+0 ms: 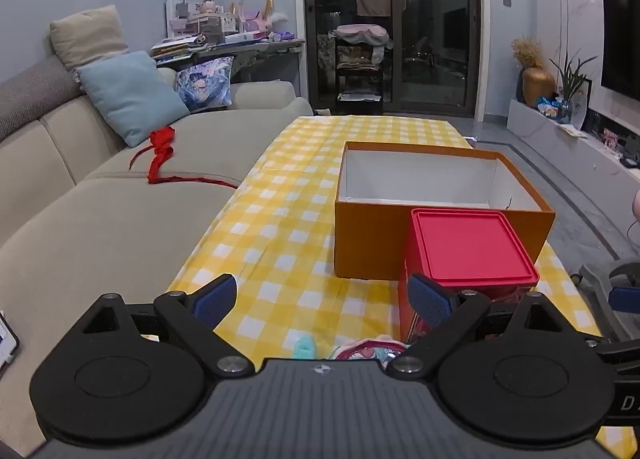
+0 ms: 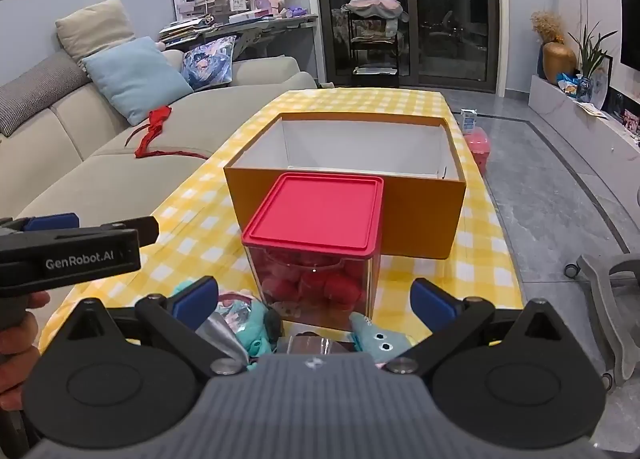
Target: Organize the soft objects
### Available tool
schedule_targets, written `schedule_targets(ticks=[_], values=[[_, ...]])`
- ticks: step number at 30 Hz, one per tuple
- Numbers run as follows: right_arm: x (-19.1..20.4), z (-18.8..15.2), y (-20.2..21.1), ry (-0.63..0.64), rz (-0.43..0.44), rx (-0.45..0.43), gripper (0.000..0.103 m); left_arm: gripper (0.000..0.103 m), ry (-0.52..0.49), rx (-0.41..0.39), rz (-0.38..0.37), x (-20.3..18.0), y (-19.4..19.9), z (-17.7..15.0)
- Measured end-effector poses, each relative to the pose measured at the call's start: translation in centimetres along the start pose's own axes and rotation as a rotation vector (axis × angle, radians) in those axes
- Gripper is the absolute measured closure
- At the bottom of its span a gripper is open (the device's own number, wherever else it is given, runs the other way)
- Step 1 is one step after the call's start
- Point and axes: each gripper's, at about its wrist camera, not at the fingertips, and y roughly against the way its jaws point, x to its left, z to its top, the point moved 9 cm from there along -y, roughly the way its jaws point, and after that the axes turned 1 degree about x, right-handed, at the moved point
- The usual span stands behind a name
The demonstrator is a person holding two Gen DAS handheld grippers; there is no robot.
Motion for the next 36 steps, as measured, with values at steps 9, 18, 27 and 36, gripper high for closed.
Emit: schedule_targets(ticks=[9,18,27,36], values=[[0.4,0.4,-0.3,-0.013,0.041,0.002,0.003,0.000,0.052,-0.015,-0.029,0.4,0.1,0.1],[0.6,0.1,0.4,-0.002,0.043,0.001,0.003,0.000,0.048,-0.001,-0.026,0.3,-0.4,-0.1],[0.5,0.0,0.4,-0.013,0.051,0.003,0.003,0.000,0.039,-0.005,-0.037,0.2,-0.5,-0.1],[0.9,-0.1,0.3,0.009,0.058,0.011,0.003,0.000,0.004,-0.009,-0.062,-0.6,-0.2,-0.2]])
